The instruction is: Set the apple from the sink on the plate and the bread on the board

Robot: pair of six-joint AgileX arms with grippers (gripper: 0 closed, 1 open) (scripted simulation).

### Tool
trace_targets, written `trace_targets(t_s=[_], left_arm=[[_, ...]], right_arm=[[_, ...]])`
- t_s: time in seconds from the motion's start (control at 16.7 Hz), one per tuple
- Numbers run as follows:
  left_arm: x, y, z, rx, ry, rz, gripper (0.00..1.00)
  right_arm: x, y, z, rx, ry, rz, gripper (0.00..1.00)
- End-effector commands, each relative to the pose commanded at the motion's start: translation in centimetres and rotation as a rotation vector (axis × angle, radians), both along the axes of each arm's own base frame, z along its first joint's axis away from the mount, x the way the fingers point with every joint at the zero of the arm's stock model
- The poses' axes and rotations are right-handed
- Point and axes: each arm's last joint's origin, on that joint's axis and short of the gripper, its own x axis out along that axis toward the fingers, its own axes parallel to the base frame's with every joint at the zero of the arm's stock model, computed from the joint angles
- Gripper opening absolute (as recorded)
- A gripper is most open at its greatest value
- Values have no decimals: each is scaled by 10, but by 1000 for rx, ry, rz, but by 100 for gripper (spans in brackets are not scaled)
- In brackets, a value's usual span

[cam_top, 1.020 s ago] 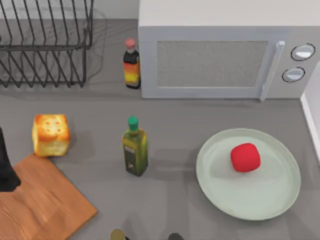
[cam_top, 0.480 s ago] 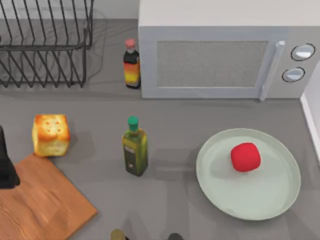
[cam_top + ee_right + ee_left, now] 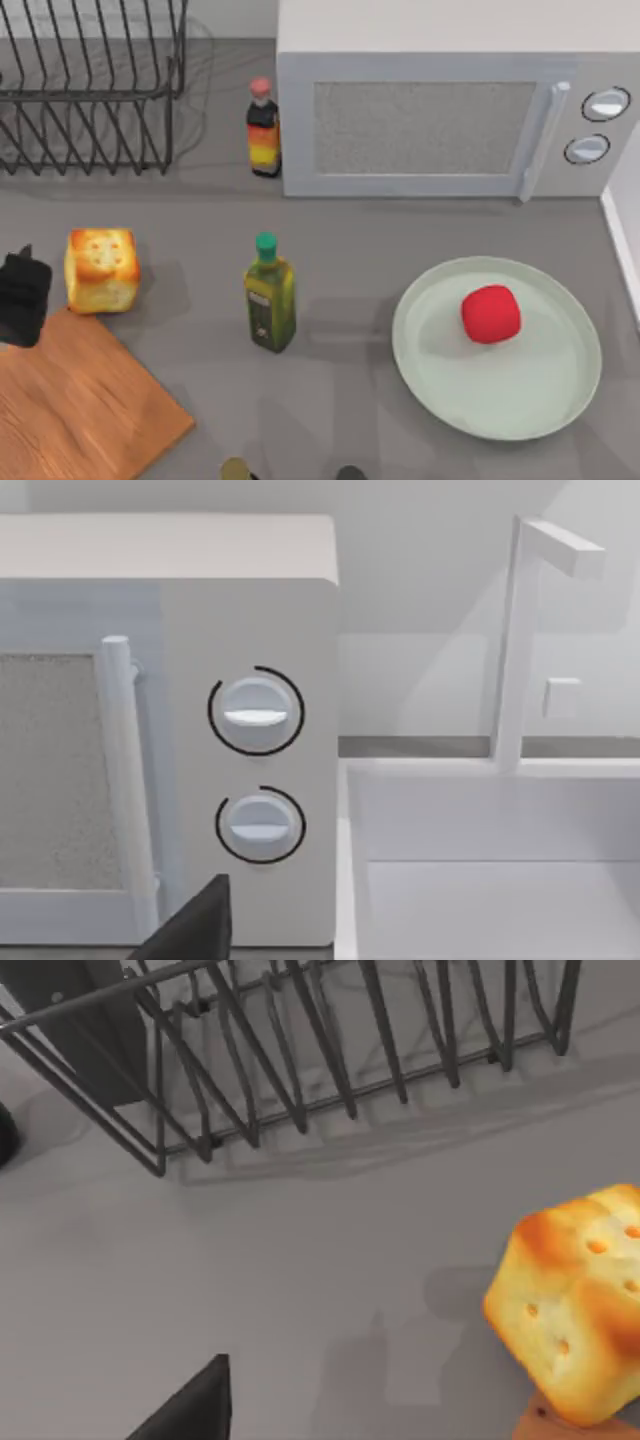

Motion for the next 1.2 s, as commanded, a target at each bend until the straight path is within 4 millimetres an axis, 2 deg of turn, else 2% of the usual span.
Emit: trace_targets(t_s=[0.24, 0.42, 0.66, 0.84, 1.02, 1.2], left_arm=[[56, -18, 24, 195, 312, -124, 100], [105, -38, 25, 346, 547, -247, 100], [165, -69, 3, 529, 832, -428, 100], [198, -92, -22, 638, 1008, -556, 100], [218, -109, -47, 715, 1136, -655, 100], [228, -118, -61, 753, 1202, -708, 100]], right_arm=[[0, 0, 0, 0, 0, 0, 100], [0, 0, 0, 0, 0, 0, 100], [0, 0, 0, 0, 0, 0, 100], [0, 0, 0, 0, 0, 0, 100], [0, 0, 0, 0, 0, 0, 100], [0, 0, 0, 0, 0, 0, 100]])
